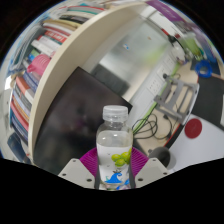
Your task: Pour water
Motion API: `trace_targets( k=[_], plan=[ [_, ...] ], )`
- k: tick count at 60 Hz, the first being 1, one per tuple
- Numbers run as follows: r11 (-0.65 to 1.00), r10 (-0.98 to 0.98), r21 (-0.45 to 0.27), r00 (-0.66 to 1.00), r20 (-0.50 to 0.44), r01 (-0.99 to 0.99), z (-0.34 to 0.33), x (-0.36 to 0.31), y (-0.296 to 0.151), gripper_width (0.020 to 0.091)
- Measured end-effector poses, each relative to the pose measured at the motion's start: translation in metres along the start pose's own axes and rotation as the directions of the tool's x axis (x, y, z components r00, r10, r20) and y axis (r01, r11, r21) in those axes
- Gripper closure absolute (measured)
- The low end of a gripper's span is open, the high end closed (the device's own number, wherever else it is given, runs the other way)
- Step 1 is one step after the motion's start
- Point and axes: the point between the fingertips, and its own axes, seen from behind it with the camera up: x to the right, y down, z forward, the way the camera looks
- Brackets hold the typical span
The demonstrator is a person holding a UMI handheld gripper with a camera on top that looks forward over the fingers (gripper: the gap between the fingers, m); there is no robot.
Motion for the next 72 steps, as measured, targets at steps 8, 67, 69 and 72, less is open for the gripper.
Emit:
trace_targets(
  k=[8,67,69,72],
  plan=[
    [0.878,-0.463,0.069,0.877,-0.13,0.474,-0.01,0.016,-0.058,0.0689],
    [0.596,-0.778,-0.035,0.566,-0.271,0.802,0.034,0.245,-0.079,0.0632],
    [0.6,-0.775,-0.031,0.571,-0.272,0.799,0.033,0.245,-0.08,0.0616],
    [0.614,-0.766,-0.045,0.582,-0.273,0.788,0.031,0.248,-0.078,0.0587]
  ],
)
